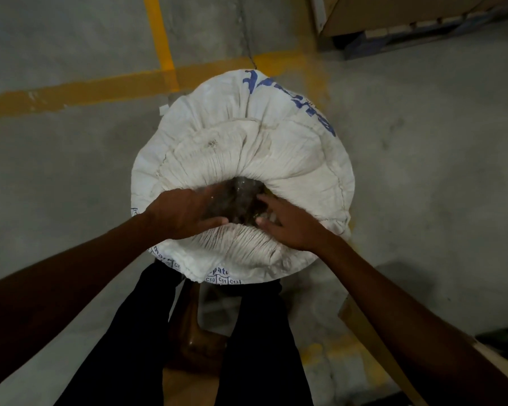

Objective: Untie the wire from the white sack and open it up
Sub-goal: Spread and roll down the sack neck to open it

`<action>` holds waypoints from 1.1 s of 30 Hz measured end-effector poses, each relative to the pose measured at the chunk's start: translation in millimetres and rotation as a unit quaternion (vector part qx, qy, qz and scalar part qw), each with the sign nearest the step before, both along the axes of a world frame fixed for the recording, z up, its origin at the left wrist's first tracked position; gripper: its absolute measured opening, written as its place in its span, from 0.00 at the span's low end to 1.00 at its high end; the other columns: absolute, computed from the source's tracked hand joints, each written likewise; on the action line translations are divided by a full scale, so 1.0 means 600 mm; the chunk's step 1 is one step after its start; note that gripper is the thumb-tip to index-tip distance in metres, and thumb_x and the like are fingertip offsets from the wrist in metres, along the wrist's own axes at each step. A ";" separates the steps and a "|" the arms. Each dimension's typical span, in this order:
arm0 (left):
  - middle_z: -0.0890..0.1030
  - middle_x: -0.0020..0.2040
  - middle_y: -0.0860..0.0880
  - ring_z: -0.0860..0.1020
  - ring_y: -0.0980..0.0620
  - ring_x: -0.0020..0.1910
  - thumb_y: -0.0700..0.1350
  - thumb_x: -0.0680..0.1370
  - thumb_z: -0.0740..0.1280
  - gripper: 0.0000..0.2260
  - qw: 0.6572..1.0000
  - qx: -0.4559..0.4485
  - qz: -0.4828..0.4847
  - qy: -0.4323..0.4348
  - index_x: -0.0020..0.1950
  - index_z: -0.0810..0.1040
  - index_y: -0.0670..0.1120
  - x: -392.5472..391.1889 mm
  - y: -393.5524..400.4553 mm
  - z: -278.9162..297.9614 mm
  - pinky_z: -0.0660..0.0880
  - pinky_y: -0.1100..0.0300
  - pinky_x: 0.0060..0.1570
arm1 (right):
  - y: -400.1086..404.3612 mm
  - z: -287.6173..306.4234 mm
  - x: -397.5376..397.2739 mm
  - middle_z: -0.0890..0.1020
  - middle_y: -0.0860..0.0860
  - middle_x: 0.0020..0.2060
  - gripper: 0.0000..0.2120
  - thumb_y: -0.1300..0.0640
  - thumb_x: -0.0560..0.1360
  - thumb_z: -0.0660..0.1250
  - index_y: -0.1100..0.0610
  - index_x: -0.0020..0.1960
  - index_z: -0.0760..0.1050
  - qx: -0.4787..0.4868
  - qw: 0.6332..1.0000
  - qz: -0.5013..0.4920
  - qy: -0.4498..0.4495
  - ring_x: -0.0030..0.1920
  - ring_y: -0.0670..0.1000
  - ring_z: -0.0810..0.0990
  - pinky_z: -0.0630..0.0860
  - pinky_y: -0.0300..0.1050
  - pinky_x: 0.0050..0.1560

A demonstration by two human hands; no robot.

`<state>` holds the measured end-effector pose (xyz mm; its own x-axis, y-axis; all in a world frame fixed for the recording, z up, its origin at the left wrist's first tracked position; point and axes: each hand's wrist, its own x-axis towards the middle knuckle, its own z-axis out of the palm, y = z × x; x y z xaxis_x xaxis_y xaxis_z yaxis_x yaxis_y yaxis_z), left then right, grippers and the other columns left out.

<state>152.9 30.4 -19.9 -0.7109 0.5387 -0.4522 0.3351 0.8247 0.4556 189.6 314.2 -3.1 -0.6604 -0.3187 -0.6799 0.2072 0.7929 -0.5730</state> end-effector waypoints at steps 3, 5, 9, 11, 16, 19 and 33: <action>0.86 0.51 0.40 0.85 0.39 0.49 0.70 0.75 0.65 0.46 0.995 0.030 0.090 -0.026 0.84 0.48 0.52 -0.009 0.018 0.012 0.80 0.50 0.48 | -0.007 -0.010 -0.010 0.69 0.53 0.77 0.37 0.43 0.78 0.66 0.49 0.82 0.55 -0.019 0.992 -0.108 0.055 0.76 0.53 0.68 0.68 0.56 0.75; 0.85 0.40 0.45 0.84 0.44 0.39 0.69 0.76 0.65 0.47 0.990 0.046 0.131 -0.018 0.85 0.46 0.50 -0.015 0.020 0.013 0.78 0.54 0.41 | -0.005 -0.014 -0.015 0.67 0.53 0.78 0.38 0.42 0.77 0.66 0.48 0.82 0.54 0.003 0.987 -0.139 0.085 0.77 0.53 0.65 0.67 0.56 0.76; 0.81 0.29 0.49 0.81 0.49 0.31 0.71 0.77 0.62 0.48 0.979 0.034 0.202 -0.006 0.84 0.41 0.51 -0.027 -0.009 -0.003 0.76 0.53 0.37 | 0.013 -0.003 -0.020 0.66 0.54 0.78 0.39 0.38 0.76 0.64 0.46 0.81 0.52 0.051 0.972 -0.152 0.170 0.78 0.56 0.64 0.68 0.55 0.74; 0.83 0.31 0.49 0.84 0.47 0.34 0.71 0.77 0.62 0.46 0.976 0.033 0.217 -0.010 0.84 0.42 0.52 -0.029 -0.024 -0.006 0.79 0.50 0.41 | 0.025 0.001 -0.023 0.69 0.54 0.76 0.37 0.38 0.76 0.64 0.47 0.80 0.55 0.058 0.965 -0.162 0.196 0.76 0.56 0.67 0.70 0.55 0.73; 0.85 0.36 0.51 0.85 0.47 0.39 0.70 0.77 0.63 0.34 0.984 0.000 0.173 0.037 0.77 0.63 0.53 -0.028 -0.011 -0.001 0.72 0.56 0.36 | 0.026 0.007 -0.037 0.72 0.50 0.74 0.31 0.40 0.78 0.63 0.49 0.78 0.63 -0.020 0.960 -0.186 0.207 0.74 0.50 0.70 0.74 0.58 0.69; 0.86 0.44 0.47 0.85 0.41 0.44 0.64 0.79 0.65 0.23 0.987 -0.025 0.131 0.084 0.66 0.75 0.50 -0.033 0.013 0.002 0.77 0.53 0.40 | -0.001 0.012 -0.046 0.66 0.49 0.79 0.34 0.43 0.80 0.64 0.50 0.81 0.58 -0.058 0.949 -0.232 0.205 0.72 0.48 0.72 0.74 0.55 0.71; 0.68 0.78 0.38 0.68 0.39 0.76 0.59 0.79 0.61 0.34 0.976 0.130 0.172 0.002 0.83 0.59 0.47 -0.110 0.068 -0.014 0.67 0.43 0.75 | -0.041 0.010 -0.073 0.78 0.48 0.65 0.19 0.63 0.80 0.65 0.53 0.70 0.71 -0.066 0.902 -0.394 0.165 0.67 0.48 0.77 0.78 0.51 0.66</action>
